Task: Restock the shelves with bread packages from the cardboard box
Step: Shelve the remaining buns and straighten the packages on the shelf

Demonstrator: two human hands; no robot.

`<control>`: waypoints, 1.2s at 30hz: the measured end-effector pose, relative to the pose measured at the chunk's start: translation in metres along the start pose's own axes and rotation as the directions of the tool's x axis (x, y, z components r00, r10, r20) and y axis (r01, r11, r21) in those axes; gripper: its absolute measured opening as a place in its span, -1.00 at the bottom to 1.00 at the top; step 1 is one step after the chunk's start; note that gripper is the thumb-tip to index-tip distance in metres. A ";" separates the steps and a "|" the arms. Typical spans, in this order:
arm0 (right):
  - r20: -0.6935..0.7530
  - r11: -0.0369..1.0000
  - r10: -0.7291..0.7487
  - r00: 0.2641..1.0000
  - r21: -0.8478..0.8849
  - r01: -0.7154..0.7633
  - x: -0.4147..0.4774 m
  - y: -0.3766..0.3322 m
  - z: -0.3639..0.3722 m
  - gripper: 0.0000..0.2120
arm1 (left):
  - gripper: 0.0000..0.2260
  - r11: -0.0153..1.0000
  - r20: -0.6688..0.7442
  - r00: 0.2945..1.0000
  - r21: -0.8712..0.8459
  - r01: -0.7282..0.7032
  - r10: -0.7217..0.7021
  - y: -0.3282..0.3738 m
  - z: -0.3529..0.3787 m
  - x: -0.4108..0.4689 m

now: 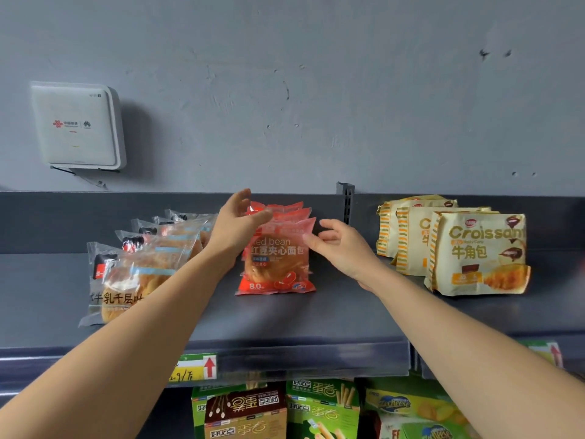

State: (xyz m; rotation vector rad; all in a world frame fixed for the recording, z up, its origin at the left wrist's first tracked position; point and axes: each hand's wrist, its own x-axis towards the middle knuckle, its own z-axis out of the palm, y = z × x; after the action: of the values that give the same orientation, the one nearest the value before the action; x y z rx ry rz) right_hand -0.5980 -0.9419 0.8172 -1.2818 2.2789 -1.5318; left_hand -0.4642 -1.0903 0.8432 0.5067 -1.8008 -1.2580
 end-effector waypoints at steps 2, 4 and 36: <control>-0.092 0.998 -0.037 0.995 -0.059 0.031 -0.006 -0.003 -0.010 -0.42 | -0.47 0.993 -0.033 0.995 0.082 -0.088 0.091 0.005 0.007 -0.002; -0.163 0.993 -0.066 0.984 -0.106 0.049 -0.013 -0.003 -0.022 -0.53 | -0.54 0.969 -0.046 0.982 0.175 -0.175 0.185 0.012 0.017 -0.006; -0.149 0.967 0.237 0.960 -0.062 -0.249 -0.069 0.166 -0.274 -0.31 | -0.39 0.904 0.435 0.885 0.426 -0.038 -0.168 0.006 0.279 -0.068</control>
State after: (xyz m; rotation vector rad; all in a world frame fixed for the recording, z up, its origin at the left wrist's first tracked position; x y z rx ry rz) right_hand -0.7893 -0.6773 0.7923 -0.8910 2.4974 -1.5017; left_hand -0.6558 -0.8845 0.7858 0.5395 -2.5152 -1.0882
